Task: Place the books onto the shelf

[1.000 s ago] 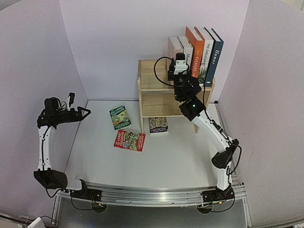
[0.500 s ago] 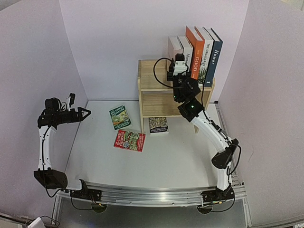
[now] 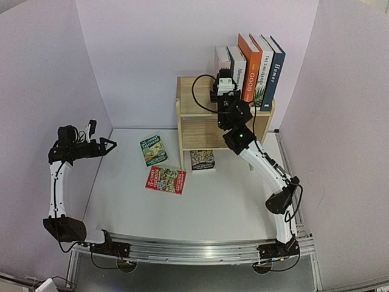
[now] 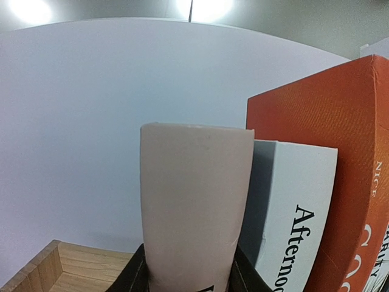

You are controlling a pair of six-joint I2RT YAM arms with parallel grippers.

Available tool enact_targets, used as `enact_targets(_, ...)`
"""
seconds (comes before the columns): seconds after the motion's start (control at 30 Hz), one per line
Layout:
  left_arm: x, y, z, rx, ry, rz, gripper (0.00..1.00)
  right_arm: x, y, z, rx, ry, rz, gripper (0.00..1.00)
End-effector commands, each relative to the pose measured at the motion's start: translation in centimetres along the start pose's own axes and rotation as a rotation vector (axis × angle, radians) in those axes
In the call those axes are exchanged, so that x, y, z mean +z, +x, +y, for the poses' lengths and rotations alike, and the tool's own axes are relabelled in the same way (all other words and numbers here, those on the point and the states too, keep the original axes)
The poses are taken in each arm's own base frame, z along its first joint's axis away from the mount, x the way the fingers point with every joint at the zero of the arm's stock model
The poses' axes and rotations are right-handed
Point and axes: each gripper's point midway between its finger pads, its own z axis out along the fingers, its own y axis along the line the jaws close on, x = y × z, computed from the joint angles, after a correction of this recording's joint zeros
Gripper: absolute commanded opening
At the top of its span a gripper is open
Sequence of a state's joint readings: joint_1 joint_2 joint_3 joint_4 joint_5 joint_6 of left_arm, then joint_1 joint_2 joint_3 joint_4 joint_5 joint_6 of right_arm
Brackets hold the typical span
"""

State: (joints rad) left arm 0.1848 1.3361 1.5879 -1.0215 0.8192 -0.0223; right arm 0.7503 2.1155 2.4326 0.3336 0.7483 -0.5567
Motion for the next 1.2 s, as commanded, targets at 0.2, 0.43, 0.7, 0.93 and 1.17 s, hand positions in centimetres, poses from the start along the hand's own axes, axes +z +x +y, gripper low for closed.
enact_targets(0.2,-0.6,-0.1,-1.1,0.042,0.029,-0.019,1.00,-0.4,-2.6,-2.7,0.045,0.043,-0.050,0.47)
enact_targets(0.43,-0.7,0.0,-1.3,0.042,0.035,-0.019,1.00,-1.1,-3.7,-3.0,0.038,0.036,-0.057,0.52)
enact_targets(0.7,-0.6,0.1,-1.3,0.041,0.039,-0.017,1.00,-2.2,-4.4,-2.6,-0.013,0.037,-0.061,0.53)
enact_targets(0.93,-0.6,0.1,-1.5,0.039,0.049,-0.014,1.00,-3.6,-5.0,-2.8,-0.038,0.042,-0.074,0.53)
enact_targets(1.17,-0.7,0.0,-1.7,0.038,0.057,-0.014,1.00,-6.8,-6.2,1.3,-0.193,-0.007,-0.132,0.53)
